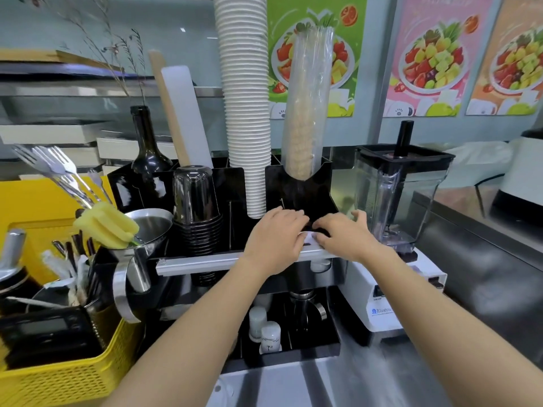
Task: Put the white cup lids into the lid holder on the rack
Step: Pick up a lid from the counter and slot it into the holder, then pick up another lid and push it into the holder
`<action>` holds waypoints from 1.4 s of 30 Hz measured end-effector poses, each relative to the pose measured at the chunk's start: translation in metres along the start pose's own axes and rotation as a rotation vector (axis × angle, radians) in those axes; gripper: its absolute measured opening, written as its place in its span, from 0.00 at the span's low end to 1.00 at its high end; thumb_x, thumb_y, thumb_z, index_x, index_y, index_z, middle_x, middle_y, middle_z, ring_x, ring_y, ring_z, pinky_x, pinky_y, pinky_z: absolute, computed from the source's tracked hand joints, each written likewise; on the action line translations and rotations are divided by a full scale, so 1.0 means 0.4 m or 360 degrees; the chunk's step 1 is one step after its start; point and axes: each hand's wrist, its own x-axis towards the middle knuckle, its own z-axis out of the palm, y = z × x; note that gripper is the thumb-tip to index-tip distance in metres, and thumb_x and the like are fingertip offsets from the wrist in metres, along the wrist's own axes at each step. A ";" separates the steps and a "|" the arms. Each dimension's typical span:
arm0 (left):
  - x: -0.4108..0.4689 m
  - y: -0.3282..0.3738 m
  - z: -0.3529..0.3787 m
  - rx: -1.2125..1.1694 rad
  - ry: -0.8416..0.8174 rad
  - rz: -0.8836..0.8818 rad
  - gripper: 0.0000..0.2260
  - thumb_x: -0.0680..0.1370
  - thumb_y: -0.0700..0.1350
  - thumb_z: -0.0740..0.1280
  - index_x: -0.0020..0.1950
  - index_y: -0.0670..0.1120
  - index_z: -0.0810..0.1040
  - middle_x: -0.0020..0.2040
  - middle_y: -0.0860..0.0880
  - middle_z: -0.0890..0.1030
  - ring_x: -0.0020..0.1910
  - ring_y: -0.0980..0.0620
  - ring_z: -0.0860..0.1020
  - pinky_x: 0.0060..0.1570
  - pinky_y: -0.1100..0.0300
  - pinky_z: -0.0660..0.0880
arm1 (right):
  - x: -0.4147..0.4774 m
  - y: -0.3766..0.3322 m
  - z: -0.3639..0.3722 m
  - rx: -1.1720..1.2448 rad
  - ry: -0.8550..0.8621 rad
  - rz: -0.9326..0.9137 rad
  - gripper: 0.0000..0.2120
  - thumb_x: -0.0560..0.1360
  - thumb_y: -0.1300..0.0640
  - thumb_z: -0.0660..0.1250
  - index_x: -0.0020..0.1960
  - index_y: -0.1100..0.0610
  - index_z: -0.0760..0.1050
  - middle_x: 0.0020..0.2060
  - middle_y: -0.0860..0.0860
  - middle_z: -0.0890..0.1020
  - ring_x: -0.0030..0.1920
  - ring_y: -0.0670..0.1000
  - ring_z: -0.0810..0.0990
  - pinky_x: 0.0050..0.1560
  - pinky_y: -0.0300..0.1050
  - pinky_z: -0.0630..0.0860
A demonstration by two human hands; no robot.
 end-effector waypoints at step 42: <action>-0.777 0.213 -0.038 -0.0940 -0.0570 -0.0754 0.35 0.67 0.65 0.66 0.70 0.55 0.61 0.67 0.58 0.67 0.63 0.59 0.58 0.62 0.62 0.54 | -0.622 -0.270 0.334 0.0902 -0.0486 -0.0352 0.38 0.64 0.41 0.70 0.70 0.47 0.60 0.67 0.46 0.69 0.68 0.48 0.64 0.69 0.47 0.59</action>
